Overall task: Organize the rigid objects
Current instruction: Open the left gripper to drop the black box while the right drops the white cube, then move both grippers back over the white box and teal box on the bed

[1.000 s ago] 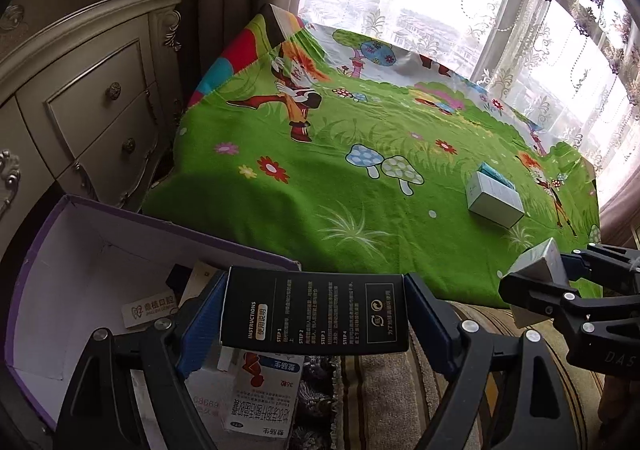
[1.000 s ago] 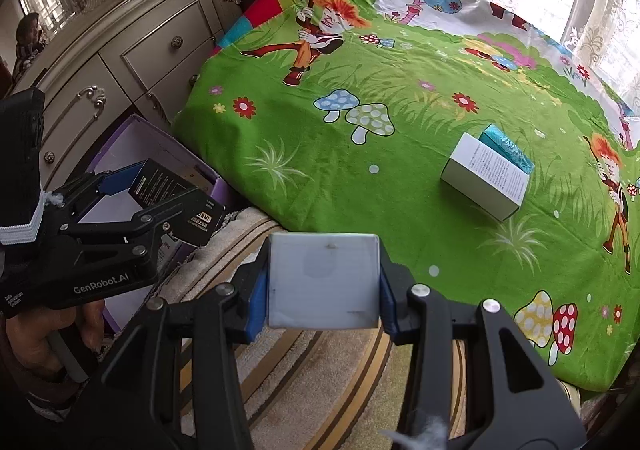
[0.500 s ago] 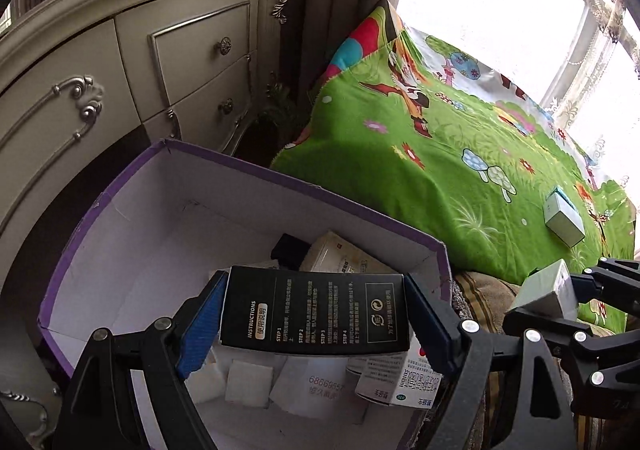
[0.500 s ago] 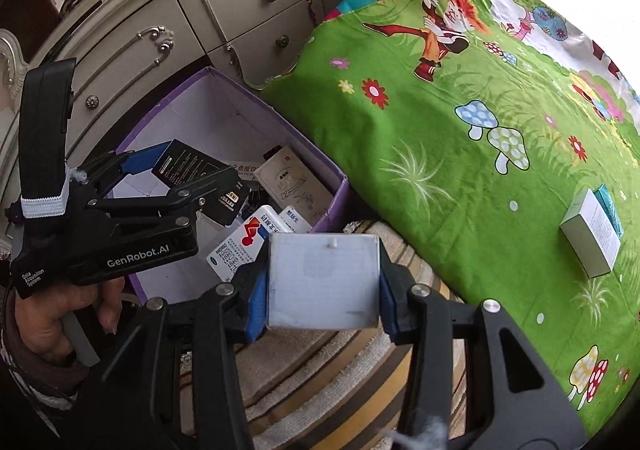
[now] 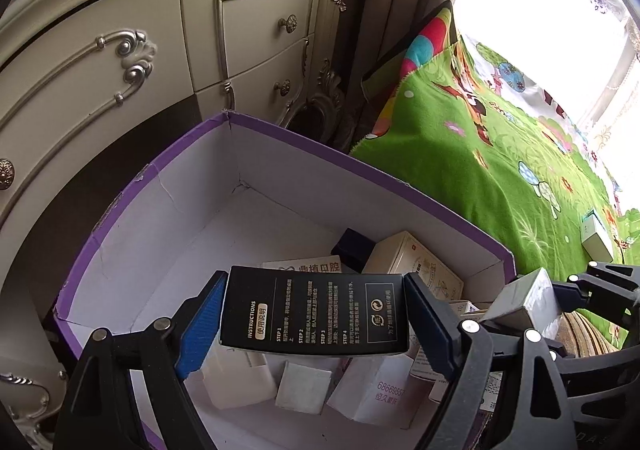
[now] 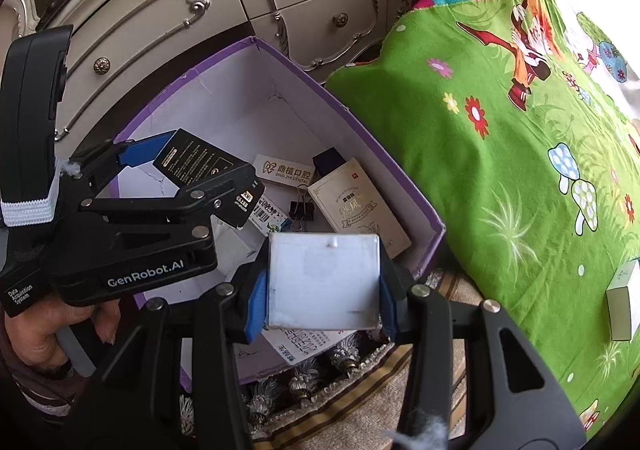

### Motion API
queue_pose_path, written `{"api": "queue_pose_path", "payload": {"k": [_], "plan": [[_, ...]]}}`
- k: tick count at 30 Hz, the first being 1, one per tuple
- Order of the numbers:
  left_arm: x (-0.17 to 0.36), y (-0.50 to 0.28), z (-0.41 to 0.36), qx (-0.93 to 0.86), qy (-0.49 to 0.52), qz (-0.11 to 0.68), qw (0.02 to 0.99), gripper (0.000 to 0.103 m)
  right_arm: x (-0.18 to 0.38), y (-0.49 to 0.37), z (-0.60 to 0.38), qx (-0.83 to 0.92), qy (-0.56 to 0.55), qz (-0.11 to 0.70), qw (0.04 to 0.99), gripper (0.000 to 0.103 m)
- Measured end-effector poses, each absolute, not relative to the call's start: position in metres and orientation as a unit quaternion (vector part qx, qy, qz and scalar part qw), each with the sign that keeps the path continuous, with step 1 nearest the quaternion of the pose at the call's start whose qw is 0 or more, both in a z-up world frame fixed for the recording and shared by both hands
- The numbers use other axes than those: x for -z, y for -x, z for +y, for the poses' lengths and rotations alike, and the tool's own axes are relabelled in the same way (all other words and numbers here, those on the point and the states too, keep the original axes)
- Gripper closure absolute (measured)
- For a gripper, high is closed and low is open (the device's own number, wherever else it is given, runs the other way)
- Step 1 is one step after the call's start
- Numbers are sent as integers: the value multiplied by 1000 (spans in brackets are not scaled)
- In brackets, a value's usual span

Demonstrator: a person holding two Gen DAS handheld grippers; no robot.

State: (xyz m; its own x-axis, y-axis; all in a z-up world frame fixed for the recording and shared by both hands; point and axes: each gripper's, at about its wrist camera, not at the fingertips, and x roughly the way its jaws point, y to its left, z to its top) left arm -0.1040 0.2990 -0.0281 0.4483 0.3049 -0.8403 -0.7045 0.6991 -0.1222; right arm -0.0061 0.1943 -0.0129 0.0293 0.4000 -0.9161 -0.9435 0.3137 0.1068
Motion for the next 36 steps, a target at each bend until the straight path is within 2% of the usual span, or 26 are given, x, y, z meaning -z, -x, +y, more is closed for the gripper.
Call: {"api": "queue_pose_path", "payload": {"k": [5, 10, 20, 28, 36], "plan": [[34, 102, 306, -318, 237, 435, 808, 15, 20, 8, 202, -508, 298, 472, 656, 54], [37, 99, 308, -323, 237, 438, 805, 15, 26, 5, 202, -497, 296, 480, 660, 40], [21, 88, 303, -356, 201, 428, 806, 15, 19, 3, 193, -493, 279, 462, 682, 33], [-11, 81, 287, -411, 117, 380, 821, 15, -4, -9, 172, -483, 236, 438, 720, 31], [-40, 73, 269, -398, 84, 332, 851, 15, -35, -17, 147, -458, 226, 378, 772, 18]]}}
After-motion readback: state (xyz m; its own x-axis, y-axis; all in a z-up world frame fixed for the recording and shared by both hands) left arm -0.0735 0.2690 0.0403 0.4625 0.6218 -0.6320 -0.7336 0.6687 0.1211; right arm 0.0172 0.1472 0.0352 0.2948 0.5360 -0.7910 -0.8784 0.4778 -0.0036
